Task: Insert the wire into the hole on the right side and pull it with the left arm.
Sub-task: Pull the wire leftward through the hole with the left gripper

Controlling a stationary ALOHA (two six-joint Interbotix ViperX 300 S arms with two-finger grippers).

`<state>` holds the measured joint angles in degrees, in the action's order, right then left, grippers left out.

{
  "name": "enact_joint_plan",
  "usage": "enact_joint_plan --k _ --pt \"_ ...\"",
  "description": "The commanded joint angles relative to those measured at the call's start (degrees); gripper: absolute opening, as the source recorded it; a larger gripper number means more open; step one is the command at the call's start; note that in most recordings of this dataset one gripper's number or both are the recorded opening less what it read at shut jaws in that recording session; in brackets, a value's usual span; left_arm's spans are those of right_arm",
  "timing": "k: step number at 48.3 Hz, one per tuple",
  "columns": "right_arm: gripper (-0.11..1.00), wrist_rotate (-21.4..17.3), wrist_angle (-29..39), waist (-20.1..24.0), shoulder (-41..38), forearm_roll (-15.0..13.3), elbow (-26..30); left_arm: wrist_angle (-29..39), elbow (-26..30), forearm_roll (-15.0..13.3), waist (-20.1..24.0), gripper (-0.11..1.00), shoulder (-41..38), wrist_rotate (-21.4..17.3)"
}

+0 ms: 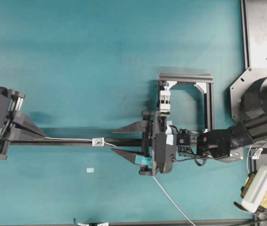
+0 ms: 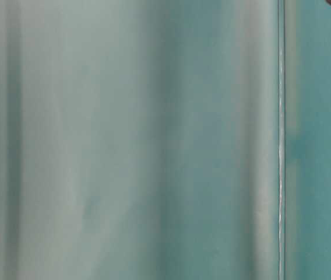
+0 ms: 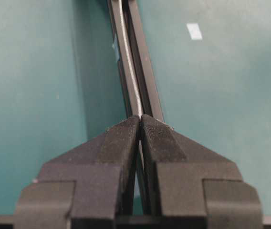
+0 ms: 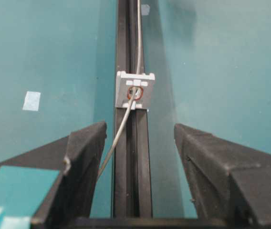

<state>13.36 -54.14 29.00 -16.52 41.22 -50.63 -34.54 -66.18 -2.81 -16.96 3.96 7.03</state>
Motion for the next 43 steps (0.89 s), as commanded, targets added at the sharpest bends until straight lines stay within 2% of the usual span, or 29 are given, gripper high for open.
enact_joint_plan --k 1,11,23,43 --pt "0.69 0.00 -0.18 0.09 1.93 -0.26 0.26 0.88 -0.62 0.09 -0.44 -0.10 2.81 0.09" --pt "0.69 0.00 -0.09 0.09 1.93 -0.26 0.26 1.76 -3.96 -0.09 -1.23 -0.10 7.38 0.62" --pt "0.69 -0.09 -0.09 0.09 1.93 -0.18 0.35 2.64 -8.53 0.18 -2.29 -0.10 13.27 4.75" --pt "0.69 -0.18 -0.09 0.18 1.93 -0.26 0.53 5.98 -8.70 0.35 -2.64 -0.10 16.08 5.10"
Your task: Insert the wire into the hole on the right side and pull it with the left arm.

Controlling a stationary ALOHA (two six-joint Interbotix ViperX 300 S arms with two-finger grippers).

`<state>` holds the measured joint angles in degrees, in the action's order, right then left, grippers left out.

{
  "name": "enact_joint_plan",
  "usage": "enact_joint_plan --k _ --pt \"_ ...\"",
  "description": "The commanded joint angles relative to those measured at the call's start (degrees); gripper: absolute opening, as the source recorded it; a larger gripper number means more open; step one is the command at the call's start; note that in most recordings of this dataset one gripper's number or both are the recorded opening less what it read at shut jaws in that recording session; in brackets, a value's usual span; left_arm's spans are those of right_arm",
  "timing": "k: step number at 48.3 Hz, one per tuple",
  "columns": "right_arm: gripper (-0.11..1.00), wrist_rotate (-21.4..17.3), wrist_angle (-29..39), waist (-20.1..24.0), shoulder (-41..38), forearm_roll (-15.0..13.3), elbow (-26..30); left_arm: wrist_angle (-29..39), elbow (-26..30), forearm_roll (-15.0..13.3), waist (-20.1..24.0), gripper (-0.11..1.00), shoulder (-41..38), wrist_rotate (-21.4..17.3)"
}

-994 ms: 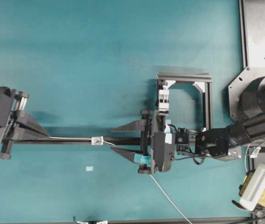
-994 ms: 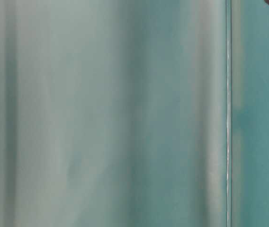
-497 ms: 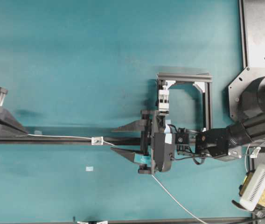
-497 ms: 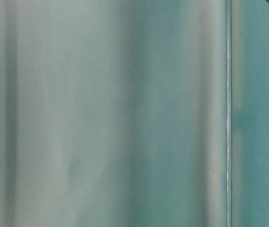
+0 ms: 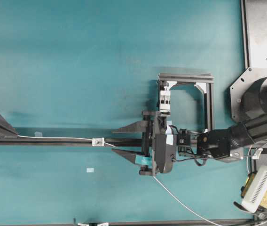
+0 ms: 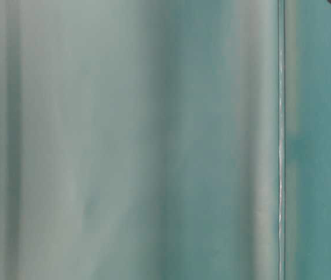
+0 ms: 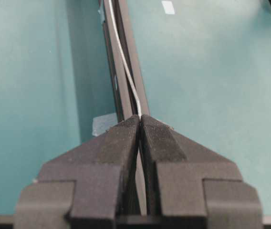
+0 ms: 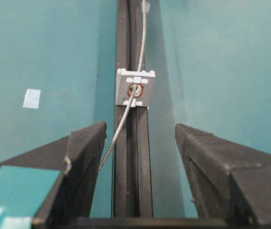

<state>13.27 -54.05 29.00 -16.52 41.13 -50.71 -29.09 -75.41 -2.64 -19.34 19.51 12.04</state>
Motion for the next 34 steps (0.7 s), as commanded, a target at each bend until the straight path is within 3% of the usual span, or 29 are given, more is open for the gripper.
enact_joint_plan --k 1,15,21,28,34 --pt "0.69 -0.09 -0.18 0.18 1.93 -0.18 0.70 0.97 0.44 0.18 -0.26 -0.10 0.53 0.18" --pt "0.69 -0.09 -0.18 0.18 1.93 -0.18 0.79 5.36 1.58 0.18 0.00 -0.10 0.53 2.02" --pt "0.69 -0.09 -0.18 0.18 1.93 -0.18 0.79 5.54 1.76 0.18 0.53 -0.01 0.53 2.55" --pt "0.69 -0.09 -0.18 0.09 1.93 -0.09 0.88 5.71 1.32 0.18 0.53 0.26 0.53 2.55" --pt "0.69 -0.09 -0.18 0.09 1.93 -0.18 0.88 5.98 1.23 0.09 0.88 0.64 0.53 2.46"
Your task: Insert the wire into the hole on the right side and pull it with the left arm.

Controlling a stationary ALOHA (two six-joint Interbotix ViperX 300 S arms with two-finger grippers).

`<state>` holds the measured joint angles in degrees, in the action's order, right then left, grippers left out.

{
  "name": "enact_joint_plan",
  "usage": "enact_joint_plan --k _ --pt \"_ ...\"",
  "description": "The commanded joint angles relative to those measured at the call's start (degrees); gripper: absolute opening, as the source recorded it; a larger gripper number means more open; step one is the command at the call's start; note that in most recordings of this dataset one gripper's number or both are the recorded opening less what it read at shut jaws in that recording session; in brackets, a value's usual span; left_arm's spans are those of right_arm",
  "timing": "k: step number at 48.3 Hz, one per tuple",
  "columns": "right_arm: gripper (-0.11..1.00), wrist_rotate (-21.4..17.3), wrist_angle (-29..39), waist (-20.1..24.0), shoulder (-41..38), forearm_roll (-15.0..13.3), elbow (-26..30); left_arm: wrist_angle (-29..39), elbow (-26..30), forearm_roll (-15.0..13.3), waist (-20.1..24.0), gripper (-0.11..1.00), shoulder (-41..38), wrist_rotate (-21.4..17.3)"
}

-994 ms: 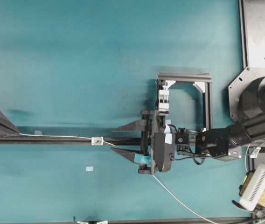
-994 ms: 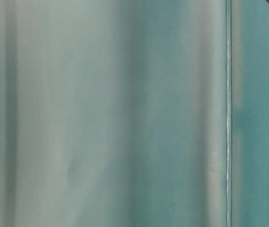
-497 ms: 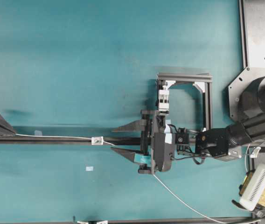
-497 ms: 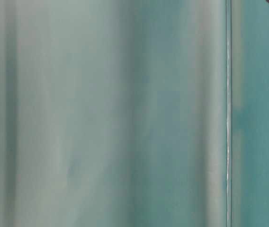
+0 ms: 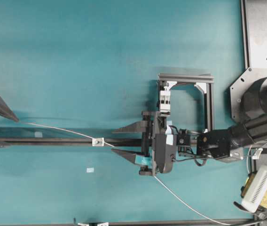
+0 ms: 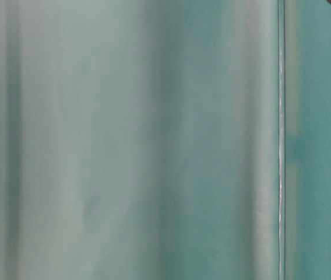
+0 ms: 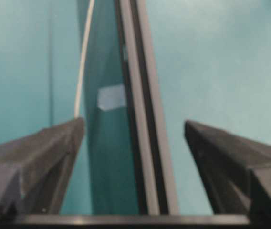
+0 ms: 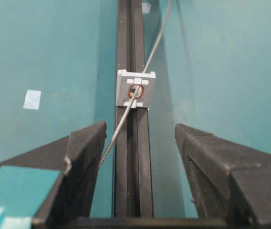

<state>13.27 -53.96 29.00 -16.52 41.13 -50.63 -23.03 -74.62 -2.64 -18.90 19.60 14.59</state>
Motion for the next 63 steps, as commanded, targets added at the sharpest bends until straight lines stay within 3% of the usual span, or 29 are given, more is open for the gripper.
enact_joint_plan --k 1,4,6,36,52,63 --pt "0.69 -0.09 -0.26 0.18 1.93 -0.09 0.70 0.00 0.44 0.09 0.53 0.69 0.44 -0.09" --pt "0.69 -0.09 -0.26 0.18 1.93 -0.09 0.79 0.18 0.44 0.09 0.97 0.85 0.62 -0.26" --pt "0.69 -0.18 -0.26 0.18 1.93 -0.18 0.70 0.18 0.44 0.18 1.32 0.90 0.79 -0.44" --pt "0.69 0.26 -0.53 -2.20 9.58 -0.09 -4.39 4.75 -0.44 0.44 7.21 0.88 12.04 -1.23" --pt "0.69 0.97 -0.44 -5.27 12.83 -0.09 -7.47 4.83 -1.14 0.53 11.95 0.88 15.29 -7.73" --pt "0.69 2.64 -0.44 -6.77 14.15 -0.09 -8.17 4.57 -1.14 0.44 14.85 0.88 15.38 -10.02"
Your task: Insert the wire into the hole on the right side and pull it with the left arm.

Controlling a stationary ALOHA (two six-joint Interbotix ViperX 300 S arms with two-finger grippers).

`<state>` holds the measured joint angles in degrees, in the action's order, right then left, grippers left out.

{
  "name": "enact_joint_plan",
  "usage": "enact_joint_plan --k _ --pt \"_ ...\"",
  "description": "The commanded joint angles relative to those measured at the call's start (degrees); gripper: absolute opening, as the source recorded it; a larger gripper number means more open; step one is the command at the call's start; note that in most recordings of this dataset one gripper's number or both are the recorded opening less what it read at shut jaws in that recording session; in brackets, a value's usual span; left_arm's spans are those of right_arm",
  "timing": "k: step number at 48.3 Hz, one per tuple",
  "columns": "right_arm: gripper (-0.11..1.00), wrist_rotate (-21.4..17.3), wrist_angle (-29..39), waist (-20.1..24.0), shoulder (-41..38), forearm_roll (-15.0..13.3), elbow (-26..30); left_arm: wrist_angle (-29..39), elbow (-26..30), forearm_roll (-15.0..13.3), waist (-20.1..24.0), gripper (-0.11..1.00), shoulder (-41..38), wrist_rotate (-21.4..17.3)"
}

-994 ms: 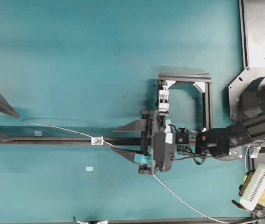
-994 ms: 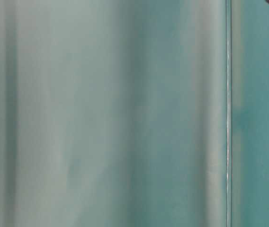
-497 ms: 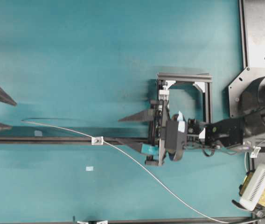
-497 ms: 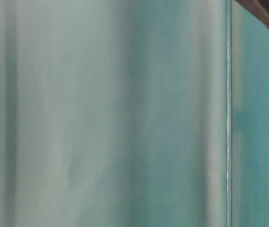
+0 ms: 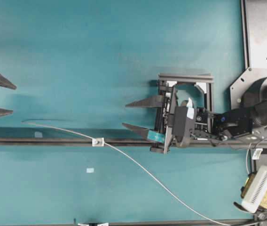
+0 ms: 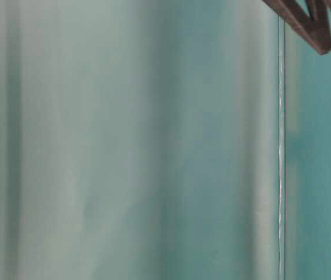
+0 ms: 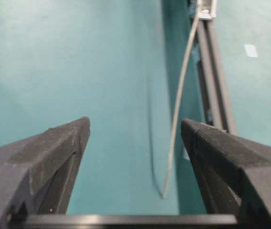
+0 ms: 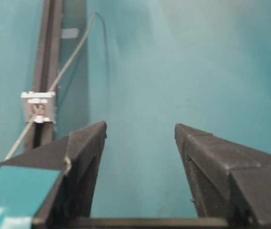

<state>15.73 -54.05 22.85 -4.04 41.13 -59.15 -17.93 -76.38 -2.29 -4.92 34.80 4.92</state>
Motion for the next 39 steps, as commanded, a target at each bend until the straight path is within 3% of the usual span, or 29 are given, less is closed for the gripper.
enact_joint_plan --k 1,39 --pt "0.69 0.26 -0.35 -0.79 1.76 -0.09 0.26 -0.53 0.62 0.18 1.14 0.88 0.18 -0.35" --pt "0.69 0.53 -0.18 -3.87 3.16 -0.09 -0.79 -0.79 0.79 0.09 2.64 0.88 0.62 -0.62"
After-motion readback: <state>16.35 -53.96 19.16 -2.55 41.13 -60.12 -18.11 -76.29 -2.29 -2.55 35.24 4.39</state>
